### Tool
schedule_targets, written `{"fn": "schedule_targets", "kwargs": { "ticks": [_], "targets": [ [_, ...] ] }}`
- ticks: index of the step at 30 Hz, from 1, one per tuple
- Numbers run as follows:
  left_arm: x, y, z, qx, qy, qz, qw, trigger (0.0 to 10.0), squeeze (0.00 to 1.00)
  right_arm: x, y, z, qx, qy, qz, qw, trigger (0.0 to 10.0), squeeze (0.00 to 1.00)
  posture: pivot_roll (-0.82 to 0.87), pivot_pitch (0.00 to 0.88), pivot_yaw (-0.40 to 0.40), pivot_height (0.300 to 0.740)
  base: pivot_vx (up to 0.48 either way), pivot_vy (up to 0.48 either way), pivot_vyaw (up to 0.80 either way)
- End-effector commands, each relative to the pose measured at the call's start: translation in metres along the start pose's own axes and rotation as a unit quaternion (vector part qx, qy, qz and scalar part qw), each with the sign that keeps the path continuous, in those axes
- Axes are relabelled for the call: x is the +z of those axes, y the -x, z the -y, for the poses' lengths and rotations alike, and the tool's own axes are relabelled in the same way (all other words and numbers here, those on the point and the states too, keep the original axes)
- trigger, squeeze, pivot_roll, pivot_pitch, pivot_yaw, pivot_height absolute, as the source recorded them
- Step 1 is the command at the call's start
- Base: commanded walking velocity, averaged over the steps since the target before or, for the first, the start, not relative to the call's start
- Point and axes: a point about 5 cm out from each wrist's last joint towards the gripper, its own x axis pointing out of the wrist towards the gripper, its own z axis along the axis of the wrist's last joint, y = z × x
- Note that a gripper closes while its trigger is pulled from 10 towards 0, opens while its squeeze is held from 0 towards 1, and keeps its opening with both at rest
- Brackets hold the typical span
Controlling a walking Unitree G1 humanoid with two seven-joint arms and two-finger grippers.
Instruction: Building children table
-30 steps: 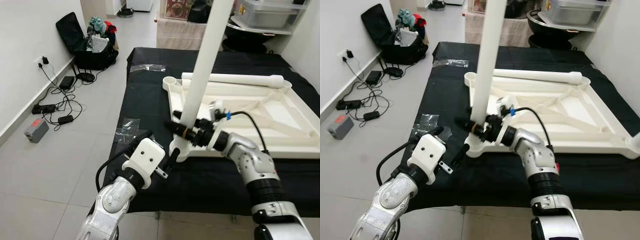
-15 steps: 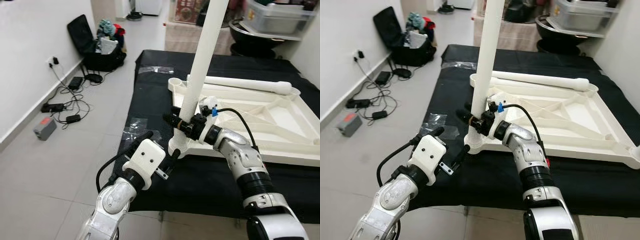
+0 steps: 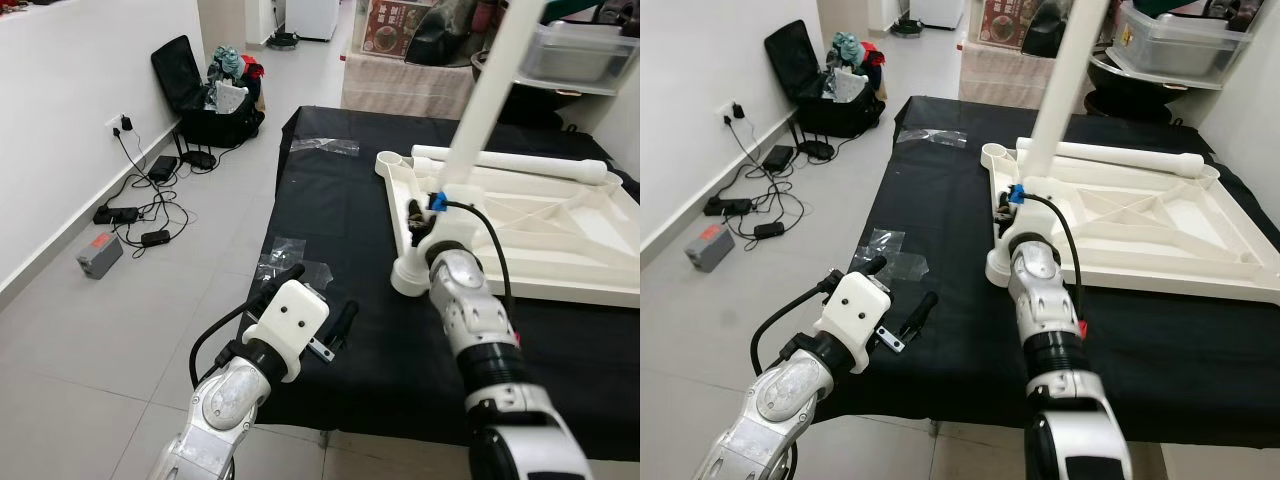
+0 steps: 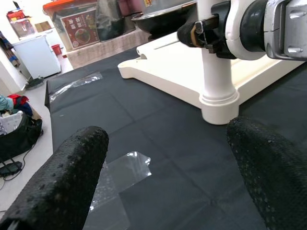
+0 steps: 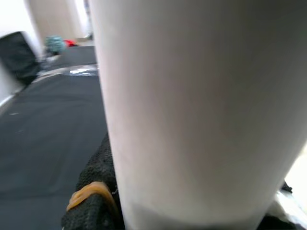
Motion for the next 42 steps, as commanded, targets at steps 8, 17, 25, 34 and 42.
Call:
{"fn": "schedule_targets", "kwargs": {
  "ticks": [8, 17, 25, 34, 42],
  "targets": [
    [-0.005, 0.002, 0.003, -0.003, -0.003, -0.01, 1.0, 10.0, 0.0, -0.029, 0.015, 0.018, -0.156, 0.001, -0.074, 0.985, 10.0, 0.0, 0.1, 0.084, -0.074, 0.74, 0.0, 0.0, 0.0],
    [-0.006, 0.001, 0.003, -0.006, -0.004, -0.009, 1.0, 10.0, 0.0, 0.017, 0.011, -0.01, -0.059, -0.072, 0.043, 0.995, 10.0, 1.0, 0.1, 0.087, -0.069, 0.74, 0.0, 0.0, 0.0],
    [-0.005, 0.0, 0.002, -0.005, -0.004, -0.01, 1.0, 10.0, 0.0, -0.003, 0.018, -0.044, 0.293, -0.089, -0.011, 0.952, 10.0, 0.0, 0.1, 0.095, -0.068, 0.74, 0.0, 0.0, 0.0],
    [-0.005, 0.0, 0.002, -0.005, -0.005, -0.01, 1.0, 10.0, 0.0, -0.017, 0.037, -0.03, 0.517, -0.09, -0.055, 0.85, 10.0, 0.0, 0.11, 0.098, -0.071, 0.74, 0.0, 0.0, 0.0],
    [-0.005, 0.002, 0.001, -0.003, -0.005, -0.012, 1.0, 10.0, 0.0, -0.008, 0.04, -0.025, 0.604, -0.091, -0.055, 0.79, 10.0, 0.0, 0.11, 0.102, -0.07, 0.74, 0.0, 0.0, 0.0]
  ]
}}
